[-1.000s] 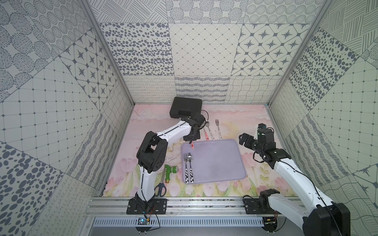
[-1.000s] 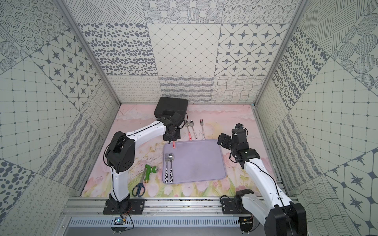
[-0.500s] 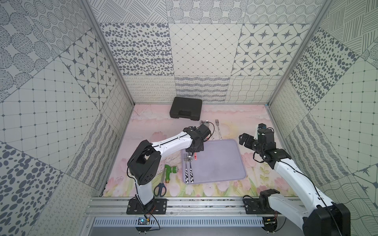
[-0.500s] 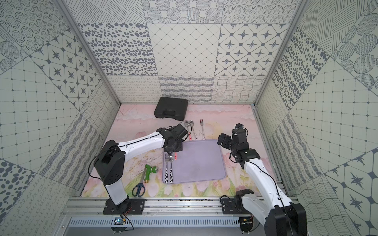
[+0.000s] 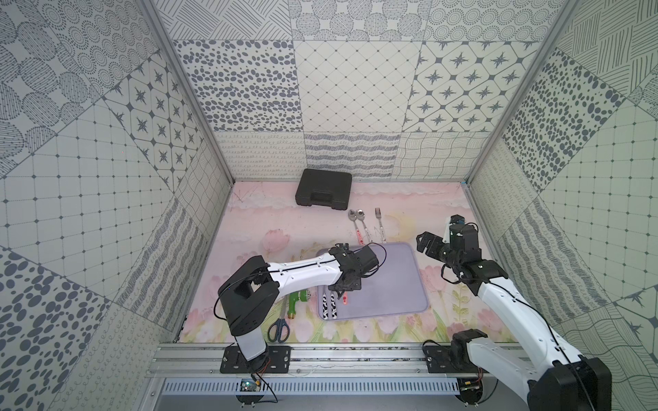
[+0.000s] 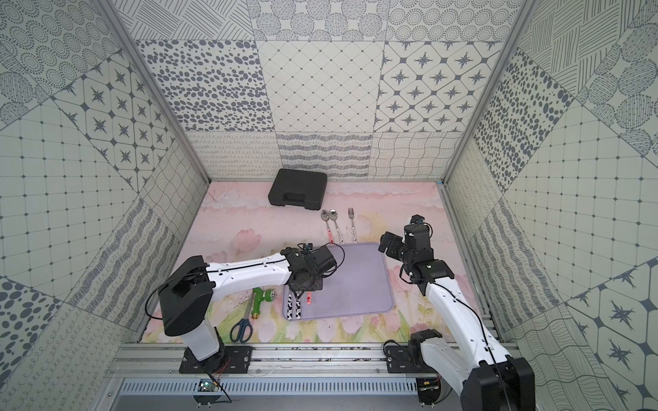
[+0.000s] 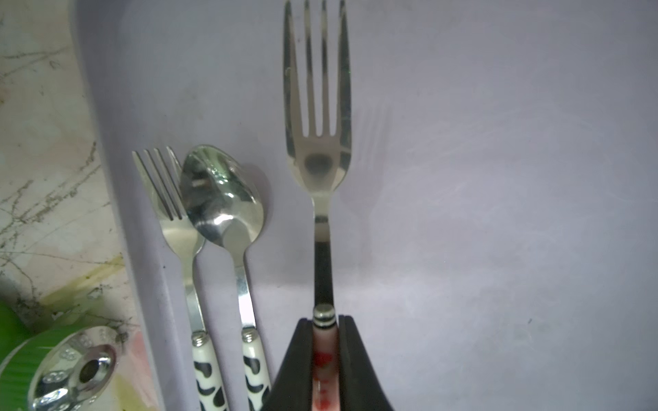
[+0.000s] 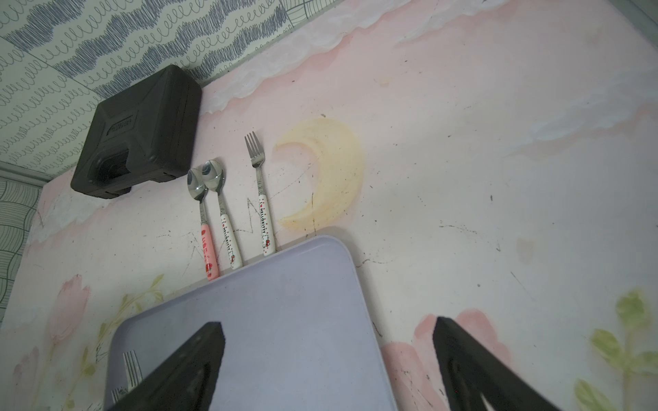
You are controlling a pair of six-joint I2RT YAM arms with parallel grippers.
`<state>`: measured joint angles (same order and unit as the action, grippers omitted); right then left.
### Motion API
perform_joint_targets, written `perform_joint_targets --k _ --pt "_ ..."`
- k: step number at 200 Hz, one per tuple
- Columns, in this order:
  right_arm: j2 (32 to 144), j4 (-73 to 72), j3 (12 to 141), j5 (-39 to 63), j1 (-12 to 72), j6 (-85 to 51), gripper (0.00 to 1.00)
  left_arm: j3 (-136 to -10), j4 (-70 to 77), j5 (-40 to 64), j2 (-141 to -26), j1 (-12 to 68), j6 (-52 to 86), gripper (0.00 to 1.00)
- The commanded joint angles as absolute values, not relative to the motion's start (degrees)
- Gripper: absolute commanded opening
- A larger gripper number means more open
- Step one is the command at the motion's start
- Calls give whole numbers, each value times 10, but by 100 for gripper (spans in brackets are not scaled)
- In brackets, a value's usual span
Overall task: Set the spoon and fork side by side
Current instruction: Place the fork on the tray.
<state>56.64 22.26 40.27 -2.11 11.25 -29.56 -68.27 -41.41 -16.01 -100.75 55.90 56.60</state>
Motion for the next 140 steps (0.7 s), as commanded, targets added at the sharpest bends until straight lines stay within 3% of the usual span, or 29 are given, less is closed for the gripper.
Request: perform_joint_targets --k 1,140 --pt "555 212 395 -31 116 -287 97 -670 -426 -190 -1013 590 639 0" --pt "548 212 388 -28 116 -288 97 -653 -405 -182 -1037 620 675 0"
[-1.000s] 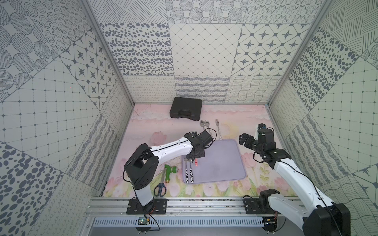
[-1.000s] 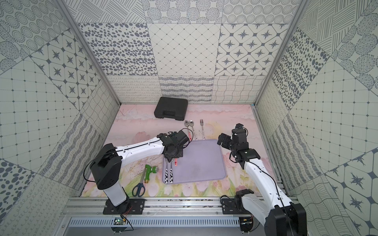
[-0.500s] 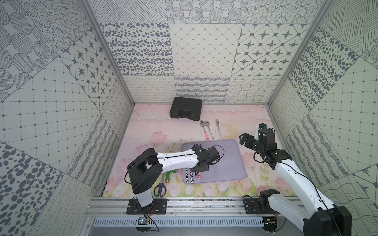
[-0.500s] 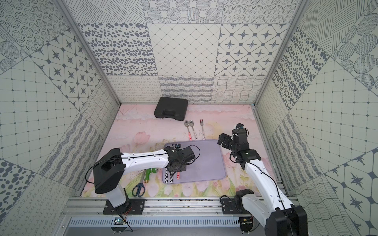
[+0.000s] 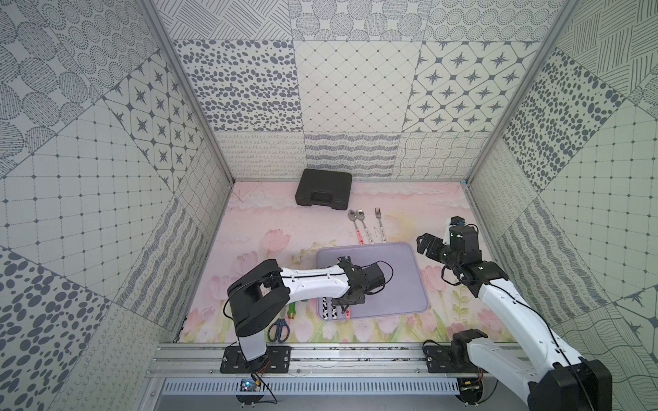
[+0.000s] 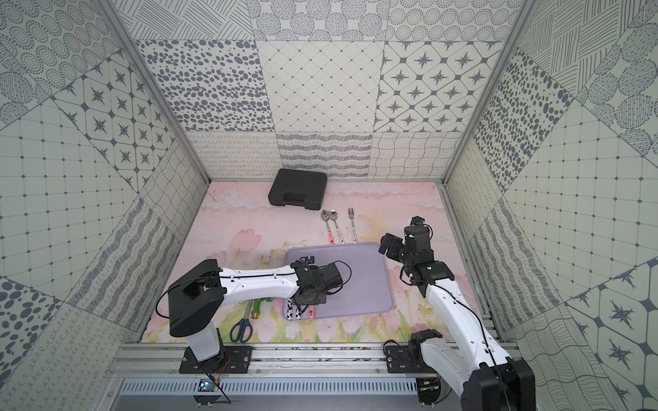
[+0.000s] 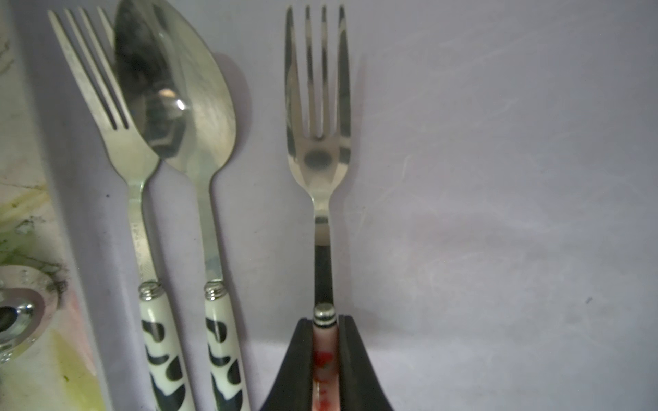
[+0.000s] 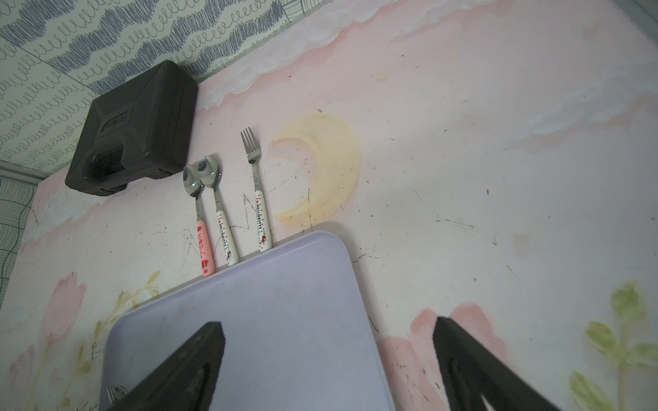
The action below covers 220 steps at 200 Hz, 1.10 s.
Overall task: Set the spoon and fork side by side
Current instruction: Place the fork on the tray.
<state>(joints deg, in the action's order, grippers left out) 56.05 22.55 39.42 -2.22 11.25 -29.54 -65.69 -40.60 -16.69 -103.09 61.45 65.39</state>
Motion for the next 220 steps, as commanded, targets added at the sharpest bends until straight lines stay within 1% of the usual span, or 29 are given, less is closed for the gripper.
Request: perform_joint_targets --k 1,123,162,220 --pt "548 212 388 -28 116 -288 97 -653 -404 -182 -1037 620 675 0" --pt "550 212 388 -28 116 -288 97 -653 -392 -168 -1057 621 663 0" --pt "549 212 388 -28 116 -289 97 -654 -394 -168 -1053 621 659 10" --pt "549 212 387 -28 116 -289 97 -655 -388 -165 -1040 621 659 21"
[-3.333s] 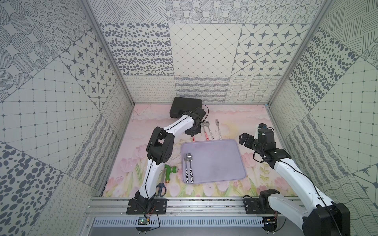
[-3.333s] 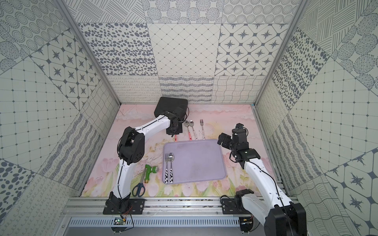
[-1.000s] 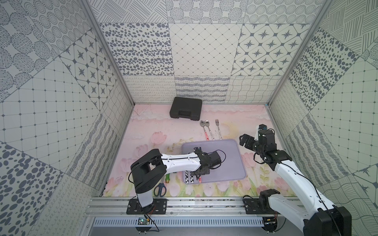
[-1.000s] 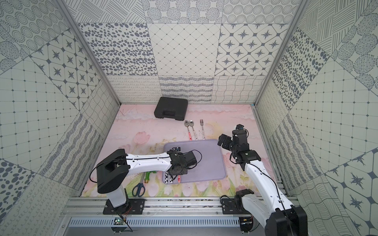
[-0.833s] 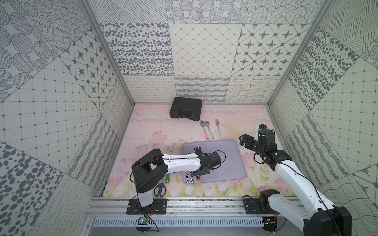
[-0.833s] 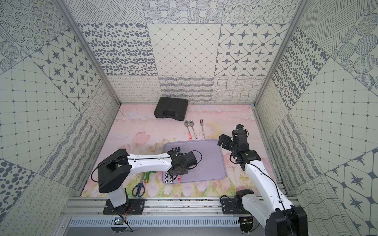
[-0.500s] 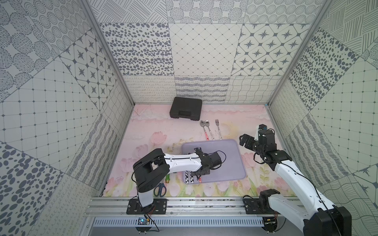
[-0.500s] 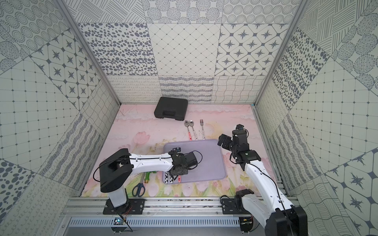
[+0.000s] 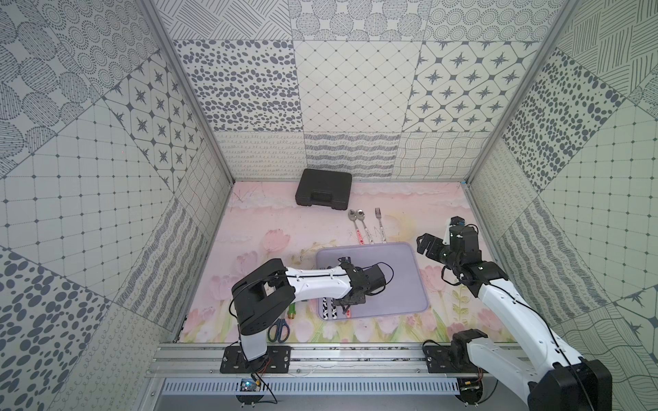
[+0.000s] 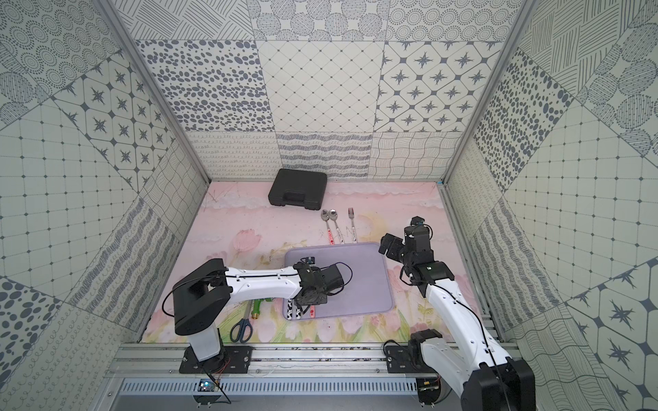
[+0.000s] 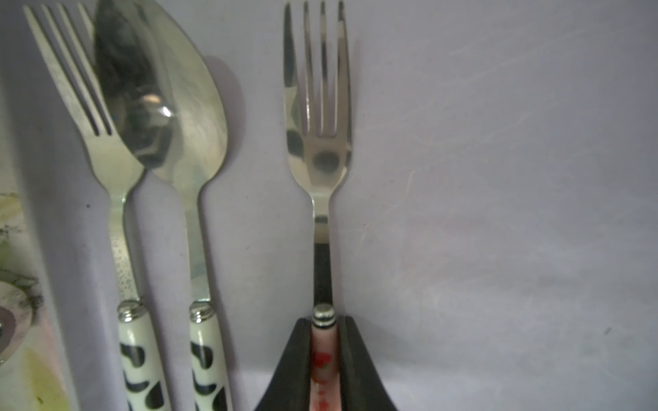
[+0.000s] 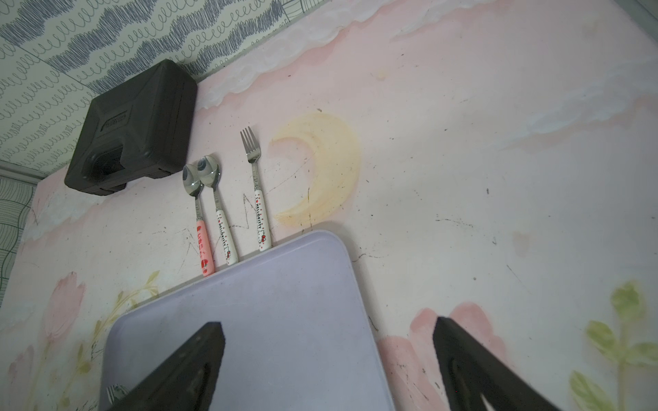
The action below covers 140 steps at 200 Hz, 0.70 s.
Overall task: Set the spoon and fork side by side
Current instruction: Place the fork on the tray.
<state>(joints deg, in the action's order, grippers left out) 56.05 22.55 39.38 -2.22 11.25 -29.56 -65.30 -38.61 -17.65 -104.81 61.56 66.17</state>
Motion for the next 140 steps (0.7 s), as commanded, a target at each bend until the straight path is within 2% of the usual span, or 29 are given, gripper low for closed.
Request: perform_joint_targets --k 1,96,140 --pt "549 212 387 -28 116 -289 97 -654 -388 -165 -1040 622 659 22" --pt "548 212 388 -26 116 -289 97 -664 -396 -184 -995 622 645 36" --pt "548 212 388 -24 116 -289 97 -704 -414 -198 -992 604 611 39"
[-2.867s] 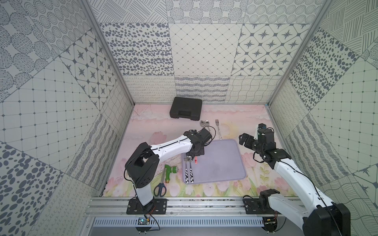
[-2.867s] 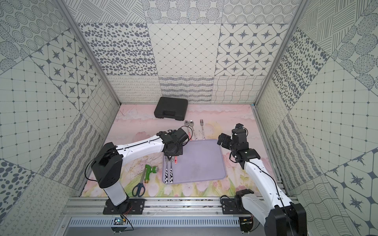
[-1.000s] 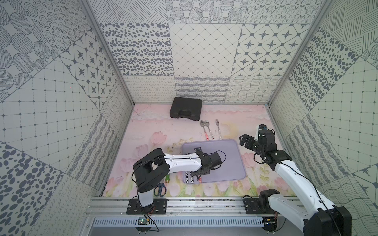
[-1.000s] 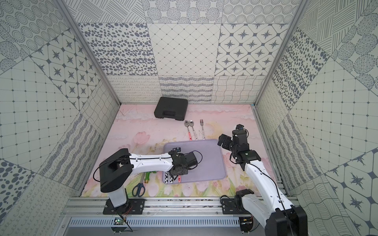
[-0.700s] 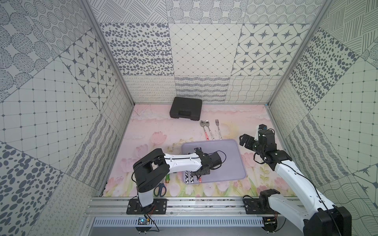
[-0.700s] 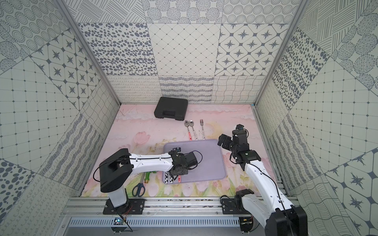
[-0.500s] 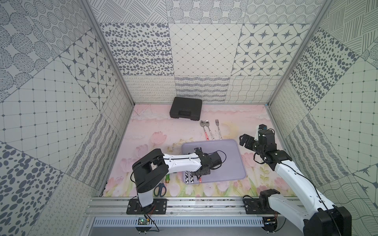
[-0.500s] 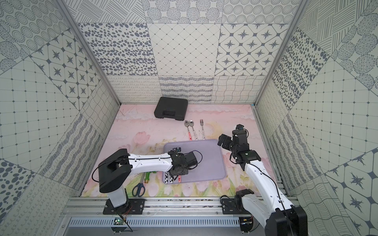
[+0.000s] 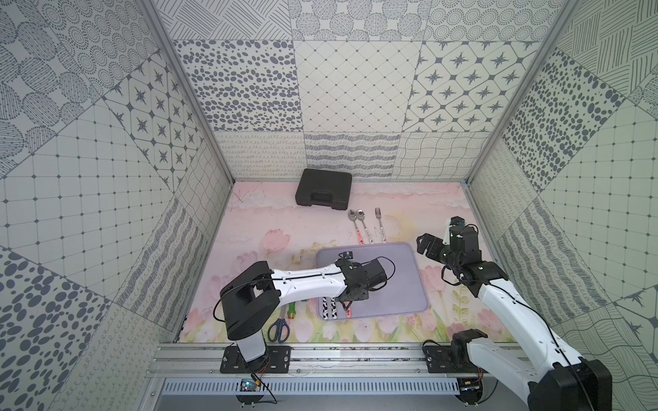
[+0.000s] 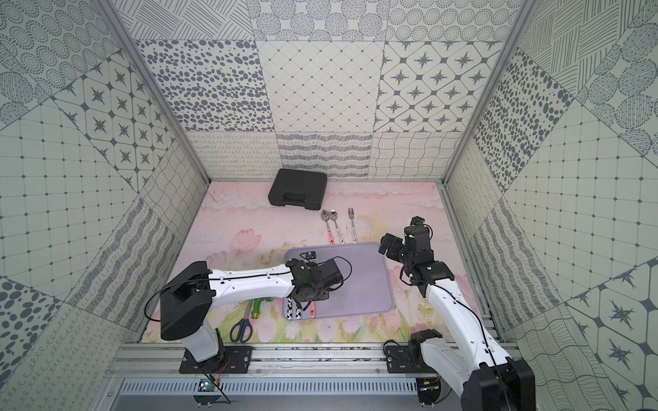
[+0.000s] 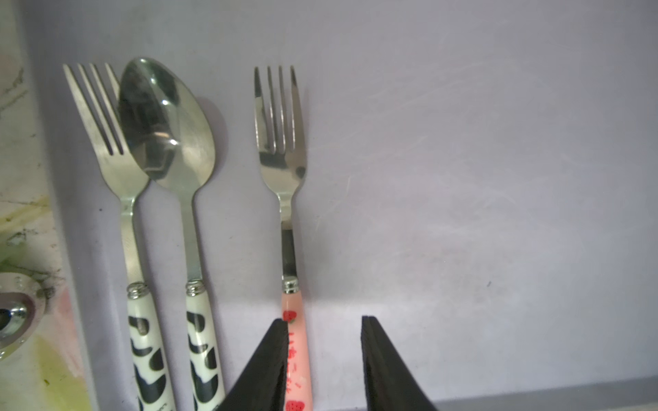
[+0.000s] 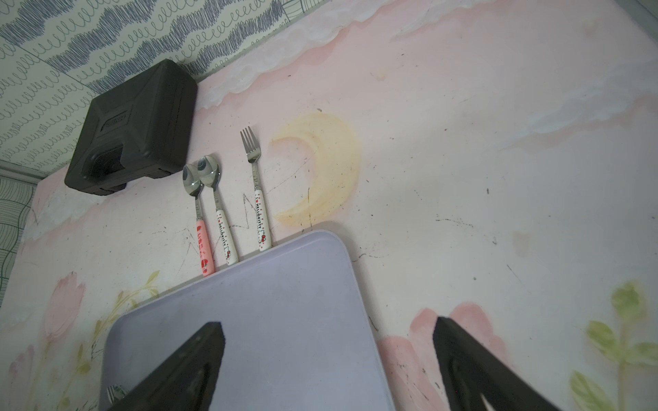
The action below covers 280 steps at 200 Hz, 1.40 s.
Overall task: Set the spoon and fork side by side
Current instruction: Place the fork on the tray, then pick up the spoon from the center of the board.
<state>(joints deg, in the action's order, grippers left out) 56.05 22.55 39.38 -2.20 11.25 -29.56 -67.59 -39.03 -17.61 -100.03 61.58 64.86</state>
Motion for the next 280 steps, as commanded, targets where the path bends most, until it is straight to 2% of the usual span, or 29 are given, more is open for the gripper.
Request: perform_joint_targets --k 1,109,176,280 --pt "548 212 388 -24 116 -289 97 -705 -414 -198 -992 603 610 39" --pt "554 212 388 -28 117 -288 97 -810 -385 -153 -1050 496 510 40" --pt "562 212 388 -33 117 -287 97 -915 -382 -123 -1147 433 462 41" --pt "570 212 389 -40 117 -287 97 -1093 -419 -99 -1300 389 427 45"
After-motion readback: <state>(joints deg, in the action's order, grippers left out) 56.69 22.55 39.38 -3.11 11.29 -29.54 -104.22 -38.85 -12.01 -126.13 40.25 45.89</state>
